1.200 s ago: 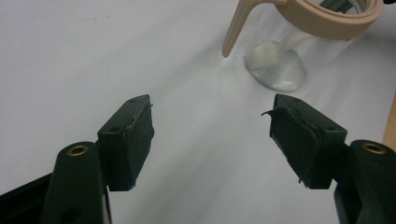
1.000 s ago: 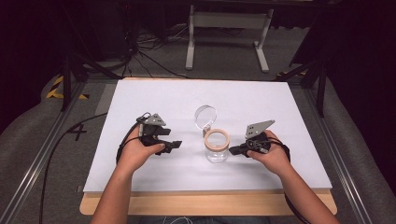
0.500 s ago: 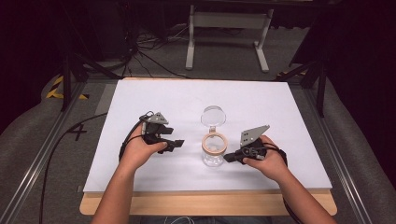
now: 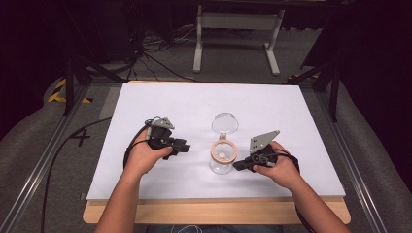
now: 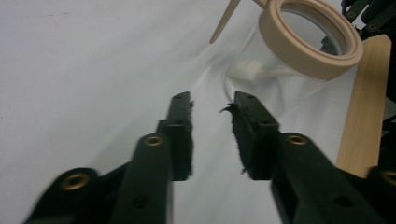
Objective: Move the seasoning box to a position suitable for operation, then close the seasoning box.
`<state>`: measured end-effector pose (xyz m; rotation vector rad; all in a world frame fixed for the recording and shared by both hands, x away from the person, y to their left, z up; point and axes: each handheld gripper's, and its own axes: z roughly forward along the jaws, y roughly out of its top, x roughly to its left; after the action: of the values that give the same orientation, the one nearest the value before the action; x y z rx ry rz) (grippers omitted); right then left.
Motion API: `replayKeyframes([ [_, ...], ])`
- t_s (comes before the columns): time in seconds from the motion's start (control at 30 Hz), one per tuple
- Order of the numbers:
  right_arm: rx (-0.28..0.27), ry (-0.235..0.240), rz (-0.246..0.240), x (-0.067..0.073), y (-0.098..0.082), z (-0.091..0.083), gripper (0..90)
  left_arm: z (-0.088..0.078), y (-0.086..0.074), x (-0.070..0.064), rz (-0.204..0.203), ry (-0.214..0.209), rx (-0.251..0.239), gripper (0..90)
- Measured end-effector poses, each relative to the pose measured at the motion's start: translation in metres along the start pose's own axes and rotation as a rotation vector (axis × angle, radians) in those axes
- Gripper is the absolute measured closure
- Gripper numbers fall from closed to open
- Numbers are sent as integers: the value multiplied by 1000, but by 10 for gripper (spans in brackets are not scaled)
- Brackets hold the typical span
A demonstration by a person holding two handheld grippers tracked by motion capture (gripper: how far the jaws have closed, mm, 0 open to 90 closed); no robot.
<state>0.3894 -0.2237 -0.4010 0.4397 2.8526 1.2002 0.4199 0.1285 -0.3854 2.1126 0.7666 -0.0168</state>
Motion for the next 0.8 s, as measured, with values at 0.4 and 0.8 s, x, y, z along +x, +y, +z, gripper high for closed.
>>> replayKeyframes([
  [0.4,-115,-84,41,2,-3,-40,900,0,18,-9,23,17,-98,900],
  [0.8,-187,-61,57,10,10,-42,900,11,38,-4,20,24,-124,899],
])
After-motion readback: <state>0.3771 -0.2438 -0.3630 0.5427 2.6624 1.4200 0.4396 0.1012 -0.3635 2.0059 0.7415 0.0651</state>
